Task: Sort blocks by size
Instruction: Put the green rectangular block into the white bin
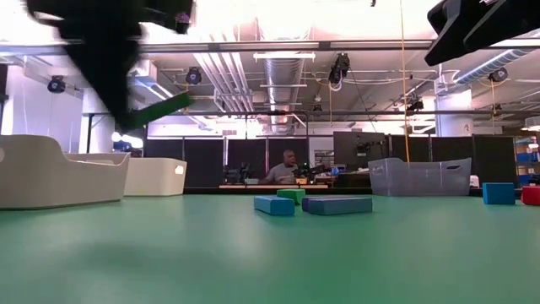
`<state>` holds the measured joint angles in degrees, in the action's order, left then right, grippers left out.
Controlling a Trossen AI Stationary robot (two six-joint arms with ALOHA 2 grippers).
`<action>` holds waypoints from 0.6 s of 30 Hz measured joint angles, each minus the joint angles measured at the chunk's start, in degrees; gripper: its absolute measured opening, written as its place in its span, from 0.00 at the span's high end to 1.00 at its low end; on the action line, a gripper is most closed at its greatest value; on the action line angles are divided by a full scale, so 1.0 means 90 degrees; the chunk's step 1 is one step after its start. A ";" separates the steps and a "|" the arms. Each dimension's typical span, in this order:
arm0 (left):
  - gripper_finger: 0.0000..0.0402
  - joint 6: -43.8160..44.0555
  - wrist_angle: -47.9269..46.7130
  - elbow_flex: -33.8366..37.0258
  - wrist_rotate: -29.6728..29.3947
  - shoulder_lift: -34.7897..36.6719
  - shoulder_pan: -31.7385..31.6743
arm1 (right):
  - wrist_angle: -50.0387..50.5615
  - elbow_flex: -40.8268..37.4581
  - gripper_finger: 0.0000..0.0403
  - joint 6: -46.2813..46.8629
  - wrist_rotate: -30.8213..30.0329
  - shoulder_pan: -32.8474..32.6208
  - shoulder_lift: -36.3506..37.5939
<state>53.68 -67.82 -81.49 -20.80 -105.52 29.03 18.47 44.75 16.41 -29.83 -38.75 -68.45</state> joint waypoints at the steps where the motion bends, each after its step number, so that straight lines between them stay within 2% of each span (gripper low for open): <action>1: 0.80 -0.0246 -0.0284 -0.0072 -0.0070 0.0023 -0.0243 | 0.0001 0.0000 0.47 0.0016 0.0001 0.0000 0.0000; 6: 0.80 -0.1346 -0.1265 -0.0151 -0.0565 0.0146 -0.1712 | 0.0004 -0.0014 0.47 0.0030 0.0144 -0.0002 0.0000; 13: 0.79 -0.2449 -0.1277 -0.0111 -0.0693 0.0339 -0.4201 | 0.0135 -0.0127 0.49 0.0277 0.0454 -0.0156 0.0000; 18: 0.79 -0.2736 -0.1276 -0.0228 -0.0720 0.0372 -0.5975 | 0.0180 -0.0287 0.51 0.0554 0.0507 -0.0349 0.0000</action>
<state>29.05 -79.30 -83.54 -27.28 -102.17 -24.75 20.09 42.17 21.40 -25.27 -41.89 -68.45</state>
